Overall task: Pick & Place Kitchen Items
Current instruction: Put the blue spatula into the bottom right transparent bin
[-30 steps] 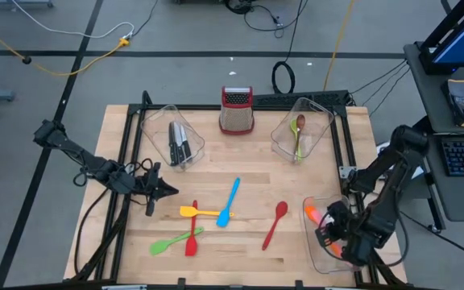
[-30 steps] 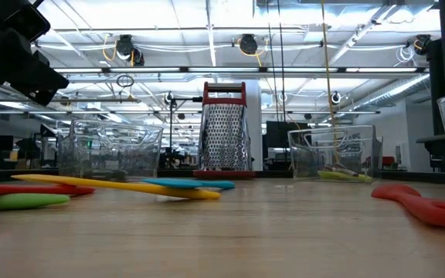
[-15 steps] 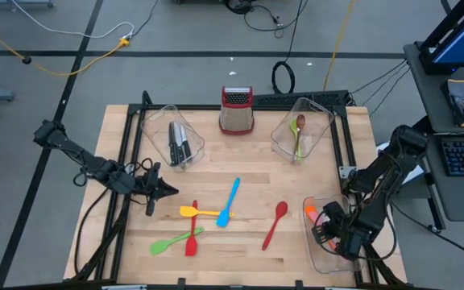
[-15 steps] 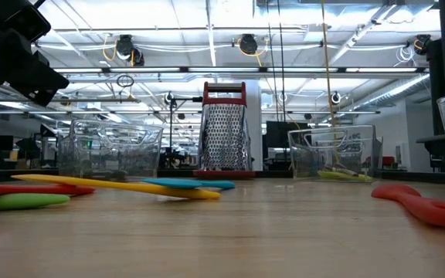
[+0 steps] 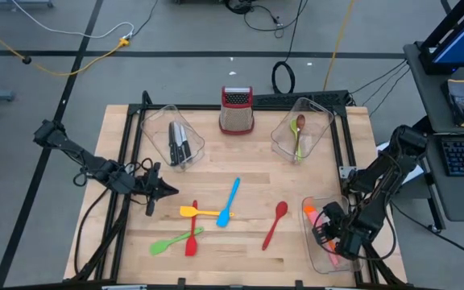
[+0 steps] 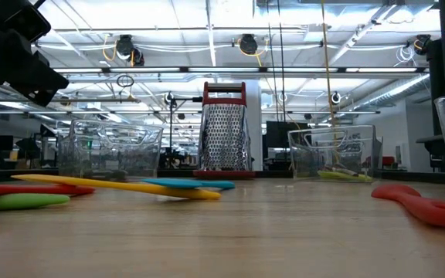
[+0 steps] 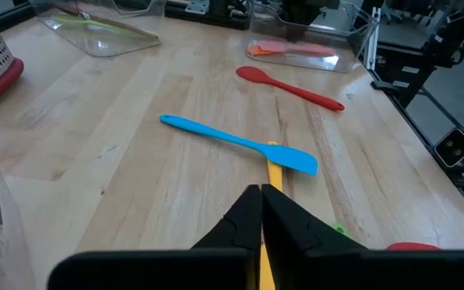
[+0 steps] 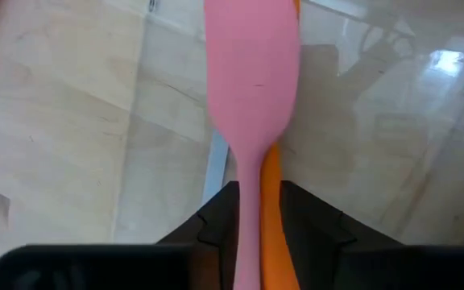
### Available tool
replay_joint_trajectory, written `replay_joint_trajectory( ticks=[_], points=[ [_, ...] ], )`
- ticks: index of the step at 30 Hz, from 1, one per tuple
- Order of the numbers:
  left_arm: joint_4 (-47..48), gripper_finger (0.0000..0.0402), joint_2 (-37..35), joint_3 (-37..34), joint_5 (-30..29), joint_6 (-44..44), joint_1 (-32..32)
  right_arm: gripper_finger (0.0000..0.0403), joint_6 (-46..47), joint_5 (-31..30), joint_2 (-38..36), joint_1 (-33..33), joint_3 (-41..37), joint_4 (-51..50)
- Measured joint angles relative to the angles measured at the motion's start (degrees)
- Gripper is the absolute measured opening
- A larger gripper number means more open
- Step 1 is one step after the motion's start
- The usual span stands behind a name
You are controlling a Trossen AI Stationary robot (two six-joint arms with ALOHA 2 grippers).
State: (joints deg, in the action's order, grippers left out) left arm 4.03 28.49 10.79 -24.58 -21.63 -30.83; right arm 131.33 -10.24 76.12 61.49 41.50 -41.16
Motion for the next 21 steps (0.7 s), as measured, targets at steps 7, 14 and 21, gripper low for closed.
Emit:
replay_joint_trajectory(
  ticks=[7,14,21],
  points=[
    [0.00,0.0019,-0.02,0.00,0.00,0.20,-0.02,0.0109,-0.21,1.08,-1.56,-0.02,0.00,1.95],
    [0.00,0.0002,-0.02,0.00,0.00,0.14,-0.02,0.0091,-0.42,1.15,-7.43,-0.02,0.00,4.10],
    [0.11,0.0023,-0.02,0.00,0.01,0.15,-0.01,0.0047,-1.93,1.41,-12.71,0.02,0.00,4.19]
  ],
)
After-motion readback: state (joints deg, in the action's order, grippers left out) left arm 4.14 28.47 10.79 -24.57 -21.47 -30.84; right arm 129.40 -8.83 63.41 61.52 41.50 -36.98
